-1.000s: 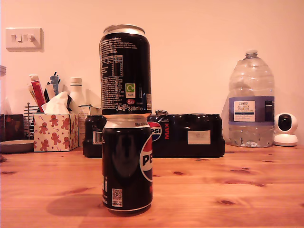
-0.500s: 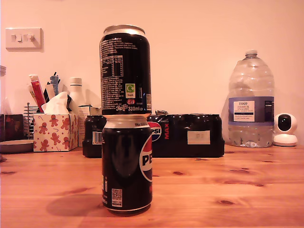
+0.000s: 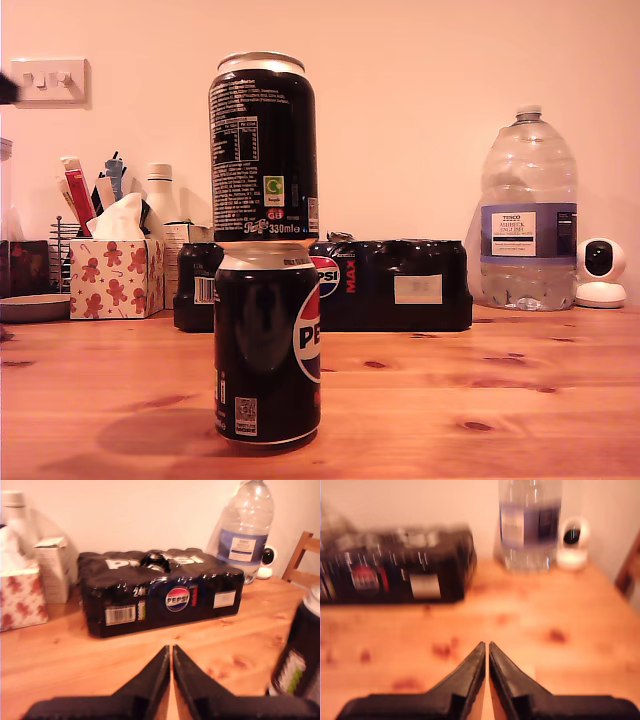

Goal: Stack up the Pepsi cans on top of each other

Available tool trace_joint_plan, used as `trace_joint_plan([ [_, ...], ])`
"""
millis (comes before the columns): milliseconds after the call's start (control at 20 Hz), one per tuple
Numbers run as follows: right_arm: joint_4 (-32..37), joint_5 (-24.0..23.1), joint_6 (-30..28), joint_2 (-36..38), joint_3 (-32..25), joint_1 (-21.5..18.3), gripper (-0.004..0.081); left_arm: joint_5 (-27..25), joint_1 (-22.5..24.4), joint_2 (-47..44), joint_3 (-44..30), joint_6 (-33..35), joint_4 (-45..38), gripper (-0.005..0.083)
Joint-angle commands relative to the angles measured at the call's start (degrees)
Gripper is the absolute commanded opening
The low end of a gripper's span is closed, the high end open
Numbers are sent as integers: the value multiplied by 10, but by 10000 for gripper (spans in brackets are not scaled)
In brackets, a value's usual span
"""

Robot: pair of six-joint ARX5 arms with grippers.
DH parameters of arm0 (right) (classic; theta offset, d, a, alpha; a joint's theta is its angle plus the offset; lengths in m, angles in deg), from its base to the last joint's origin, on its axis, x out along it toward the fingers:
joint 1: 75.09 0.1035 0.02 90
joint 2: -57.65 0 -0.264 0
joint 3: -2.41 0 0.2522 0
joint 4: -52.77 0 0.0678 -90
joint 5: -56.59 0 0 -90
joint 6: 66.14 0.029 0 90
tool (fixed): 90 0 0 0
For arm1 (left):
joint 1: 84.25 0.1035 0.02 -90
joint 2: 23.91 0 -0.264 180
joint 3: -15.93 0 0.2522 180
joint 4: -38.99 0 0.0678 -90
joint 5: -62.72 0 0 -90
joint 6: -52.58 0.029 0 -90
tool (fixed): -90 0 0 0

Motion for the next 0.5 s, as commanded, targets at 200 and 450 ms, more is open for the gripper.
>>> trace_joint_plan([
  [200,-110,0,1,4,-9,0,-13,-10,1,-132,-21,-3,129,2],
  [450,-120,0,1,4,-9,0,-13,-10,1,-177,-21,-5,207,2],
])
